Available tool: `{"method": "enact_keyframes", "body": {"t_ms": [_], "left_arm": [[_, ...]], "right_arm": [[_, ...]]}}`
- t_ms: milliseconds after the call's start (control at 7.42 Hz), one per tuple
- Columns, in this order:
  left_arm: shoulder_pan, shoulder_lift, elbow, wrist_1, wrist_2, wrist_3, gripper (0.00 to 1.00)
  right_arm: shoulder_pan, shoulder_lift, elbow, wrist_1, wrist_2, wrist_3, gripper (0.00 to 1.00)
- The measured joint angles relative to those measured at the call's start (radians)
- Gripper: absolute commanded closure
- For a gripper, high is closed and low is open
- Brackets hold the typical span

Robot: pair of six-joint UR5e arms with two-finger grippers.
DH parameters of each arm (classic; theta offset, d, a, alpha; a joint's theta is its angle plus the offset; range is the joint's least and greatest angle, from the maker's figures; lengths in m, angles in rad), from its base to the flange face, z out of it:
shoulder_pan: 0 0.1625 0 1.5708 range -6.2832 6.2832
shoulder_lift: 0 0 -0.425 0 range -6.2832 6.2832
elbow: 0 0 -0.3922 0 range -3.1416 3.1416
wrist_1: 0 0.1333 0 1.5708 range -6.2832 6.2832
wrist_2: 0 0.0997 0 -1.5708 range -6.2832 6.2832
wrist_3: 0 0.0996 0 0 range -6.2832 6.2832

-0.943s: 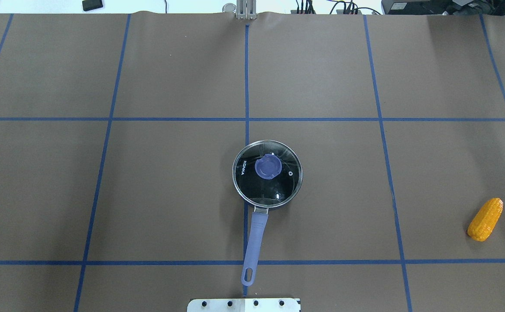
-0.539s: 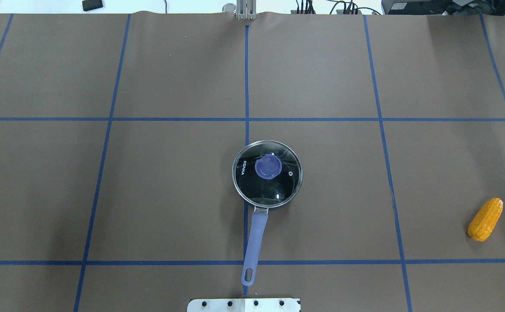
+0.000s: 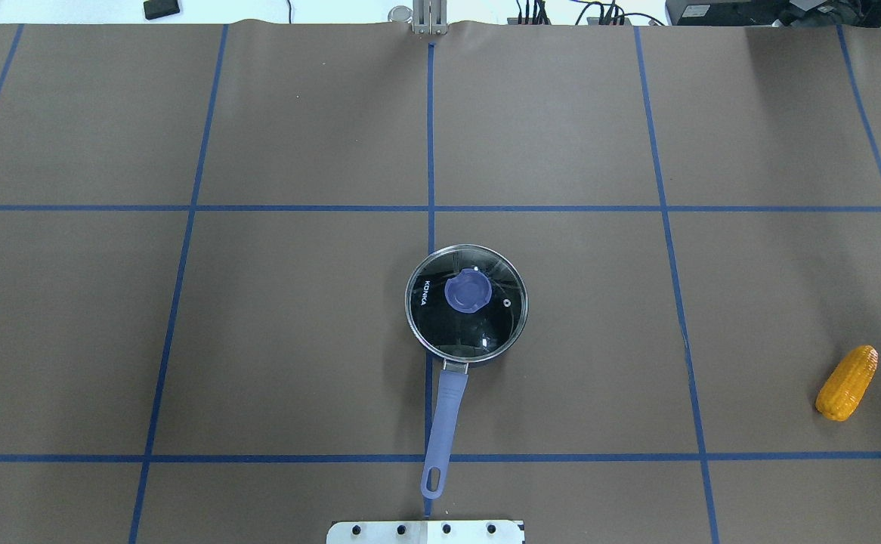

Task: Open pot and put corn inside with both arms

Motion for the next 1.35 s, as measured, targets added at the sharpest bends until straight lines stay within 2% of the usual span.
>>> {"method": "enact_keyframes", "body": {"t_ms": [270,674,943,1078,1348], "left_arm": [[0.172,-0.129,-0.042,0.075,0.096,-0.288,0.01],[0.440,-0.440,-0.101,0.485,0.285,-0.537,0.01],[0.629,-0.654,-0.095,0.728,0.445,-0.695,0.01],[0.695,-0.751,-0.068,0.810,0.501,-0.764,0.01],[0.797,-0.925,0.076,0.876,0.601,-0.870,0.01]], "right_arm": [[-0.022,0.002,0.003,0.008,0.000,0.039,0.00],[-0.025,-0.005,0.002,0.009,-0.001,0.044,0.00],[-0.025,-0.006,-0.002,0.009,-0.005,0.045,0.00],[-0.025,-0.007,-0.004,0.009,-0.005,0.045,0.00],[-0.025,-0.008,-0.005,0.009,-0.006,0.045,0.00]]}}
